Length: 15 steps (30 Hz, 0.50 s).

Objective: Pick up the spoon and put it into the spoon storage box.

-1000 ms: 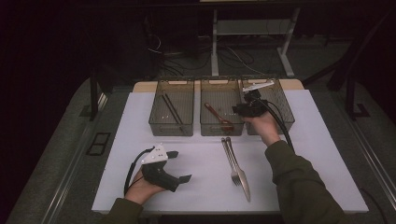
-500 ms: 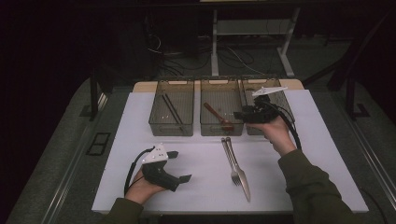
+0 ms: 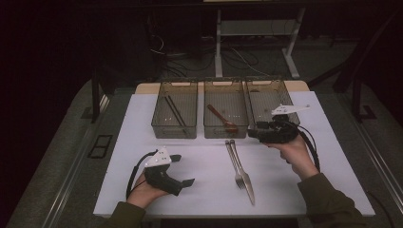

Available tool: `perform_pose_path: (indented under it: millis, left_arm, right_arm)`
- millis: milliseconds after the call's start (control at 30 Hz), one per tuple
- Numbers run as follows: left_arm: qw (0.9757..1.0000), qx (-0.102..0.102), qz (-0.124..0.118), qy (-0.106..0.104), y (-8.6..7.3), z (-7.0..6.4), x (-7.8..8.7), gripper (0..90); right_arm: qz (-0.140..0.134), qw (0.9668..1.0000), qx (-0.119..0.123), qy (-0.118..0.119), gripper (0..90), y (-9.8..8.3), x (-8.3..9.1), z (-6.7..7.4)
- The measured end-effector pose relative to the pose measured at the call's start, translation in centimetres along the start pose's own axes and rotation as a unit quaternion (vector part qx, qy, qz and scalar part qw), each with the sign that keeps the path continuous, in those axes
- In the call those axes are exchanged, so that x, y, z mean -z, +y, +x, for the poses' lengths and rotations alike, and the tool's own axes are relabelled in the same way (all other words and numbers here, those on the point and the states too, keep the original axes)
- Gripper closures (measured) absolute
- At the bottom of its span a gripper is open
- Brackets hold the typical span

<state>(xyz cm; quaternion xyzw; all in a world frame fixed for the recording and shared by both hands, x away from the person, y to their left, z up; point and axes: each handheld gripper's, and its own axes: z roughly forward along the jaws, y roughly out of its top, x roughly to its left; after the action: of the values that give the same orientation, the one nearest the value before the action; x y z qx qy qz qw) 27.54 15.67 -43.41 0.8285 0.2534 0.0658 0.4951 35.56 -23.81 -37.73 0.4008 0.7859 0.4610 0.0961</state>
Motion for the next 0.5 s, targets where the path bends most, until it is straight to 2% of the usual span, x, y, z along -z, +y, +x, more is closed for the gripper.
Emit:
perform_pose_path:
  millis: [200, 500]
  left_arm:
    - [1.0, 0.0, 0.002, 0.003, -0.1, -0.1, 0.2, 0.0]
    - [0.9999, 0.004, 0.001, 0.011, -0.4, -0.1, 0.8, 0.0]
  right_arm:
    - [0.005, 1.0, -0.002, 0.002, 39.0, -2.3, 0.9, 0.0]
    - [0.018, 0.9998, 0.001, 0.011, 37.8, -4.7, 2.1, 0.4]
